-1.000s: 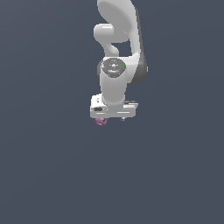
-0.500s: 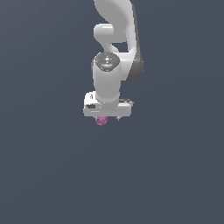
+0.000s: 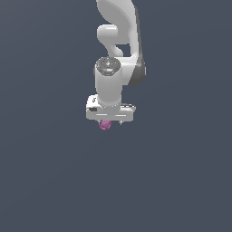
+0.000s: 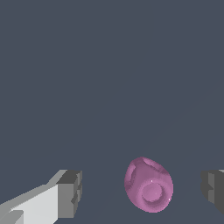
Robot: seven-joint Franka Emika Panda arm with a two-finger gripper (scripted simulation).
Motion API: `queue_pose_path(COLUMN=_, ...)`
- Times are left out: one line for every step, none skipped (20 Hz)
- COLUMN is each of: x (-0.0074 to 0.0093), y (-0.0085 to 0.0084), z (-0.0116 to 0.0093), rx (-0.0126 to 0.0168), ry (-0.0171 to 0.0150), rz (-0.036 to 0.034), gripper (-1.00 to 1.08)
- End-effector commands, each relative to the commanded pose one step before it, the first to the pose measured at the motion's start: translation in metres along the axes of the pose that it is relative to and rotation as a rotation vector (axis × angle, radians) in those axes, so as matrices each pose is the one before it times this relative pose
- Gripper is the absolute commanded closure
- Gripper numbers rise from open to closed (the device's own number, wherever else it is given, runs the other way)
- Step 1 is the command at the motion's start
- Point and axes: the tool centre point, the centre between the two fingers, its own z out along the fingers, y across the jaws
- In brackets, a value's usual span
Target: Pick up the object and move it to a goal position.
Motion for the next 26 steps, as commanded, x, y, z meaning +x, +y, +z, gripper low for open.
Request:
queue_pose_path(x=-0.00698, y=0.00433, z=0.00829, rx=0.0041, ry=0.00204, rz=0.04179, gripper=-0.92)
queue_pose_path(x=-0.00342, y=0.00225, z=0.0039, rx=0.00196, ry=0.00125, rz=0.02074, gripper=-0.92)
queue_pose_path(x=-0.00374, y=0.00253, z=0.00417, rx=0.00205, ry=0.00134, rz=0.02258, gripper=-0.92)
queue_pose_path(x=-0.00405, y=0.00287, z=0.00441, rx=0.0021, ry=0.00145, rz=0.02448, gripper=-0.92)
queue_pose_path(x=-0.00437, y=0.00322, z=0.00464, rx=0.00213, ry=0.00156, rz=0.02639, gripper=-0.92)
queue_pose_path(x=-0.00469, y=0.0036, z=0.00484, rx=0.00213, ry=0.00168, rz=0.02827, gripper=-0.92)
queue_pose_path(x=-0.00461, y=0.00371, z=0.00465, rx=0.00195, ry=0.00166, rz=0.0279, gripper=-0.92)
queue_pose_path(x=-0.00432, y=0.00363, z=0.00425, rx=0.00169, ry=0.00158, rz=0.02622, gripper=-0.92)
queue_pose_path(x=-0.00402, y=0.00352, z=0.00387, rx=0.00146, ry=0.00149, rz=0.02453, gripper=-0.92)
queue_pose_path(x=-0.00372, y=0.00339, z=0.00351, rx=0.00125, ry=0.0014, rz=0.0228, gripper=-0.92)
queue_pose_path(x=-0.00341, y=0.00321, z=0.00317, rx=0.00107, ry=0.00131, rz=0.02105, gripper=-0.92)
queue_pose_path(x=-0.00311, y=0.00302, z=0.00284, rx=0.0009, ry=0.00122, rz=0.01928, gripper=-0.92)
queue_pose_path(x=-0.0028, y=0.00281, z=0.00252, rx=0.00075, ry=0.00112, rz=0.0175, gripper=-0.92)
queue_pose_path(x=-0.0025, y=0.00257, z=0.00222, rx=0.00063, ry=0.00102, rz=0.01569, gripper=-0.92)
queue_pose_path(x=-0.00219, y=0.00231, z=0.00193, rx=0.00051, ry=0.00091, rz=0.01387, gripper=-0.92)
queue_pose_path(x=-0.00189, y=0.00203, z=0.00165, rx=0.00042, ry=0.0008, rz=0.01203, gripper=-0.92)
queue_pose_path(x=-0.00159, y=0.00176, z=0.00138, rx=0.00033, ry=0.00069, rz=0.01021, gripper=-0.92)
queue_pose_path(x=-0.0013, y=0.00146, z=0.00112, rx=0.00026, ry=0.00057, rz=0.00838, gripper=-0.92)
queue_pose_path(x=-0.00101, y=0.00113, z=0.00086, rx=0.00019, ry=0.00044, rz=0.0065, gripper=-0.92)
queue_pose_path(x=-0.00072, y=0.0008, z=0.00061, rx=0.00013, ry=0.00032, rz=0.00462, gripper=-0.92)
queue_pose_path(x=-0.00042, y=0.00052, z=0.00036, rx=0.00008, ry=0.0002, rz=0.00284, gripper=-0.92)
queue_pose_path(x=-0.00014, y=0.00019, z=0.00012, rx=0.00003, ry=0.00007, rz=0.00097, gripper=-0.92)
queue_pose_path(x=0.00072, y=-0.00079, z=-0.00052, rx=-0.00046, ry=-0.00105, rz=-0.00562, gripper=-0.92)
queue_pose_path(x=-0.00002, y=-0.00001, z=0.00031, rx=0.0, ry=0.0, rz=0.0, gripper=-0.92)
queue_pose_path(x=-0.00006, y=-0.00003, z=0.00091, rx=0.0, ry=0.0, rz=0.0, gripper=-0.92)
queue_pose_path(x=-0.0001, y=-0.00005, z=0.00152, rx=0.0, ry=0.0, rz=0.0, gripper=-0.92)
